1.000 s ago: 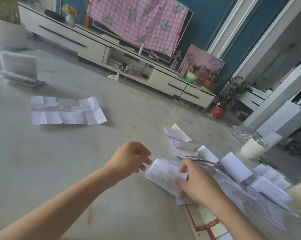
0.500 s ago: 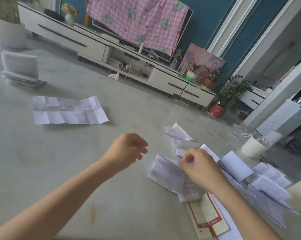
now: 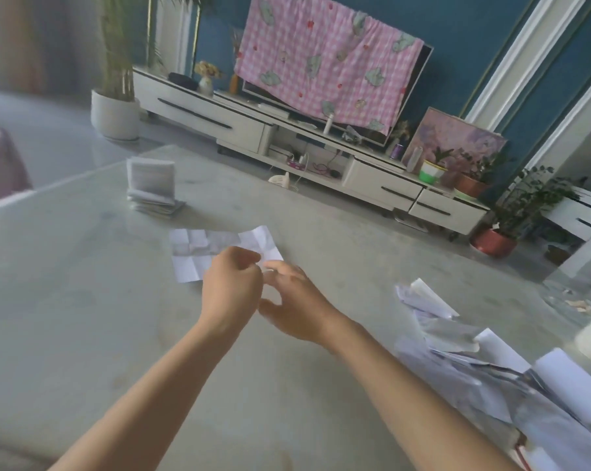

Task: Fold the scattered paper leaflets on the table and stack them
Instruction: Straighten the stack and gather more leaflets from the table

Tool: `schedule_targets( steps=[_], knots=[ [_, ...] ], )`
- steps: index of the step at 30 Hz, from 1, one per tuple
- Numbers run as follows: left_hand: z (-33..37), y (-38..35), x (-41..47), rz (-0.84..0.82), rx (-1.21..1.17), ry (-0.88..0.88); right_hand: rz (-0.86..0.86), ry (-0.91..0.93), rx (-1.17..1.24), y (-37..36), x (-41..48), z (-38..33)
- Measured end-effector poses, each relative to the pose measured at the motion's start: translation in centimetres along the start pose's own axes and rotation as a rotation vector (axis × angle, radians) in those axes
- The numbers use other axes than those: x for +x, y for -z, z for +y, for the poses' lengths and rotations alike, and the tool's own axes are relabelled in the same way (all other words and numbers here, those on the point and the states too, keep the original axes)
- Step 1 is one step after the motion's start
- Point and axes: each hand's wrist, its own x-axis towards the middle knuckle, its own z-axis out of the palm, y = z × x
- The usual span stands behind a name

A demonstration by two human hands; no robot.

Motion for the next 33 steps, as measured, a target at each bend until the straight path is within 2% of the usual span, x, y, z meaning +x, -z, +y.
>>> schedule_targets(
  steps=[4,8,10,12,15,17,20,21,23,25,27,29,33],
  knots=[
    [-1.7,3.1,0.3,0.006,0.029,0.019,-0.127,-0.039,0.093,-2.7,2.9,-2.8],
    [-3.2,6.4,0.4,0.019,0.040,0.008,-0.095,-0.049,-0.004,-4.0,3.6,-3.3],
    [-3.4,7.6,0.7,0.041,0.036,0.008,-0.010,-0.037,-0.002,-4.5,3.5,-3.4],
    [-3.5,8.6,1.0,0.091,0.024,-0.004,0.145,-0.028,0.090,-4.8,3.3,-3.5],
    [-3.6,9.7,1.7,0.168,-0.041,-0.019,0.429,-0.086,0.387,-4.0,2.5,-4.1],
    [-3.6,10.0,1.9,0.081,-0.115,0.036,0.550,-0.180,0.708,-2.5,1.8,-4.9],
    [-3.5,9.3,1.4,-0.222,-0.268,0.227,0.567,-0.276,1.119,0.1,0.2,-5.8],
    [-3.3,8.9,1.2,-0.294,-0.263,0.226,0.550,-0.299,1.216,0.8,-0.4,-5.9],
    [-2.9,8.3,1.0,-0.330,-0.214,0.139,0.520,-0.310,1.352,2.0,-1.8,-5.6],
    [-2.6,8.6,1.3,-0.363,-0.196,0.068,0.513,-0.312,1.371,2.9,-3.0,-5.1],
    [-2.1,8.6,1.0,-0.558,-0.207,0.015,0.545,-0.294,1.278,3.5,-4.5,-4.1],
    [-1.9,8.6,0.5,-0.669,-0.234,-0.010,0.556,-0.282,1.185,3.7,-5.4,-3.5],
    [-2.4,7.0,-0.7,-0.600,-0.247,0.022,0.571,-0.334,1.169,3.7,-7.4,-2.3]
  ],
)
